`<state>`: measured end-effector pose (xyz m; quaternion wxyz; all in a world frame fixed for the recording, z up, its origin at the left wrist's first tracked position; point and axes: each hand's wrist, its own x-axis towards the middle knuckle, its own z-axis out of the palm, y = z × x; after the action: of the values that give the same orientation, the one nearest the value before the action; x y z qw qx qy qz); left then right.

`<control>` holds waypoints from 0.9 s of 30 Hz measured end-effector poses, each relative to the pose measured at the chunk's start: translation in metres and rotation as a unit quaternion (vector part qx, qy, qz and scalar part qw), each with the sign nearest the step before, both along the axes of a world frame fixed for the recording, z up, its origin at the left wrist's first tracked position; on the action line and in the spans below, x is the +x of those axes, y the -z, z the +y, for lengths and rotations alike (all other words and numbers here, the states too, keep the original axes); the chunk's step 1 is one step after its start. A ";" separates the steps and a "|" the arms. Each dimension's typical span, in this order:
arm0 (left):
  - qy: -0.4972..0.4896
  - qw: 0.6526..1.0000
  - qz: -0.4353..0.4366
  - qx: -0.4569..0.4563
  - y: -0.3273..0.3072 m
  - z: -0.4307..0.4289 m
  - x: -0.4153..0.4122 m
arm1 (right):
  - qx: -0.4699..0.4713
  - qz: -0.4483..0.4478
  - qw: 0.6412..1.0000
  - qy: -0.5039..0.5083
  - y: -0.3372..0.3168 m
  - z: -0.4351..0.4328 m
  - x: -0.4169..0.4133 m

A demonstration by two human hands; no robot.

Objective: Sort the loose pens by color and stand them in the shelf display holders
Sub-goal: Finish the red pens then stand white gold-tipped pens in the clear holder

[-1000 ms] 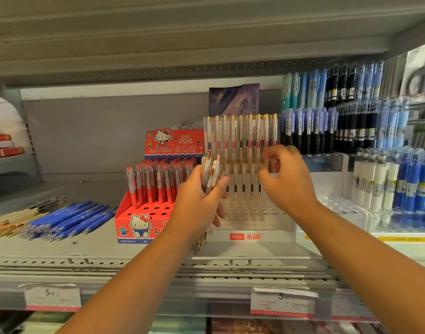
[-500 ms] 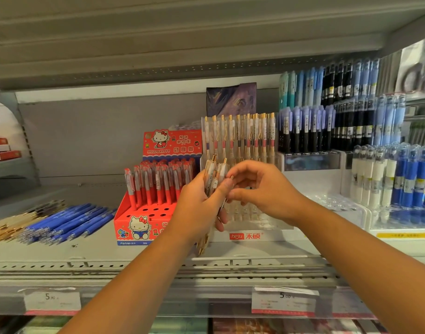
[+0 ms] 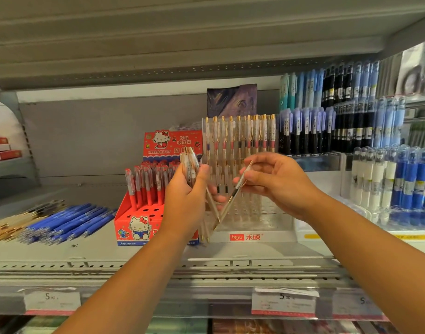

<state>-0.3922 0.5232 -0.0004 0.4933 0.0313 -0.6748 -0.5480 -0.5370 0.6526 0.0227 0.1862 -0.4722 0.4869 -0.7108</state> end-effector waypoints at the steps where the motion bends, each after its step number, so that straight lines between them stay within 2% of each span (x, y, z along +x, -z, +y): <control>1: -0.002 1.000 0.005 -0.003 0.000 0.000 0.000 | -0.010 -0.003 1.000 0.029 -0.001 0.001 -0.002; 6: -0.030 0.998 -0.014 -0.053 0.002 -0.002 -0.002 | -0.074 0.020 0.981 0.176 -0.008 0.009 -0.018; 12: -0.039 0.993 -0.055 -0.099 0.004 -0.002 -0.002 | -0.125 0.054 0.955 0.263 -0.014 0.018 -0.035; 17: -0.032 0.993 -0.051 -0.103 0.004 0.001 0.000 | -0.092 0.118 0.946 0.288 -0.010 0.012 -0.040; 23: -0.027 0.992 -0.070 -0.106 0.004 0.001 -0.001 | -0.081 0.148 0.936 0.310 -0.009 0.013 -0.043; 27: -0.032 0.992 -0.072 -0.095 0.005 0.000 -0.002 | 0.002 0.158 0.942 0.297 -0.004 0.009 -0.045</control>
<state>-0.3939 0.5234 -0.0057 0.4618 0.0452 -0.7563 -0.4612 -0.5818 0.6616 0.0267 -0.1118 -0.4122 0.6294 -0.6492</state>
